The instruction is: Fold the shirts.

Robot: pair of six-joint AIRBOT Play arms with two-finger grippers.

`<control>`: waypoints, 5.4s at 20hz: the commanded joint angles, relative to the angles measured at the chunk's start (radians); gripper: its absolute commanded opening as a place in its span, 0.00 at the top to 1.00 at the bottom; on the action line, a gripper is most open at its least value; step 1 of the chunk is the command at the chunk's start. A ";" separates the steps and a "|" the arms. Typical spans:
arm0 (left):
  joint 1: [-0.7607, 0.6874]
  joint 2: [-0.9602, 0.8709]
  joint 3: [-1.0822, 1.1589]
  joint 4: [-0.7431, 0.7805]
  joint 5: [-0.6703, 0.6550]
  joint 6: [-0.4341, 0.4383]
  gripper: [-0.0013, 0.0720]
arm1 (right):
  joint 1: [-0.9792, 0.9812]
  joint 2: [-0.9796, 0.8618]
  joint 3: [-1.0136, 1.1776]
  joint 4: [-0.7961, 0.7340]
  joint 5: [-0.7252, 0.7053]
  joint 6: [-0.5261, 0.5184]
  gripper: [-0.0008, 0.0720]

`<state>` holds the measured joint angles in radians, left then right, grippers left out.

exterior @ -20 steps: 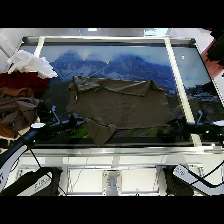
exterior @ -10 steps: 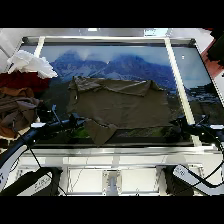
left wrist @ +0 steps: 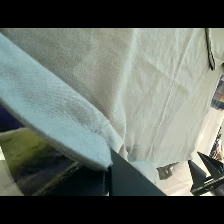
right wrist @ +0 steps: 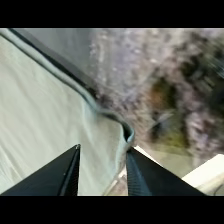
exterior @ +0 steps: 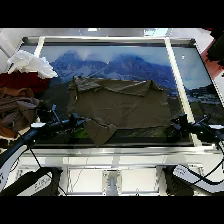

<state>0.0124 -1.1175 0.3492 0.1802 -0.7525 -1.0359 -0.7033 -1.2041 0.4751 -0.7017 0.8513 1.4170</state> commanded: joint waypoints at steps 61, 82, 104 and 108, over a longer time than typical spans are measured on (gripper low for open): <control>-0.025 -0.669 1.379 1.195 -0.589 -0.353 0.97 | 0.446 -0.237 0.790 -0.288 0.224 -0.195 0.95; -0.024 -0.646 1.202 1.252 -0.570 -0.360 0.07 | 0.532 -0.202 0.512 -0.497 0.383 -0.157 0.48; 0.248 0.189 0.029 0.892 -0.623 -0.418 0.09 | 0.227 0.273 0.452 -0.507 0.498 -0.116 0.47; 0.248 0.179 0.029 0.946 -0.508 -0.465 0.19 | 0.227 0.273 0.453 -0.489 0.497 -0.134 0.47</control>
<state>0.2592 -0.9325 0.3882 1.1011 -1.3323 -1.4647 -0.4755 -0.9321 0.9295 -1.2091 1.3510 1.2930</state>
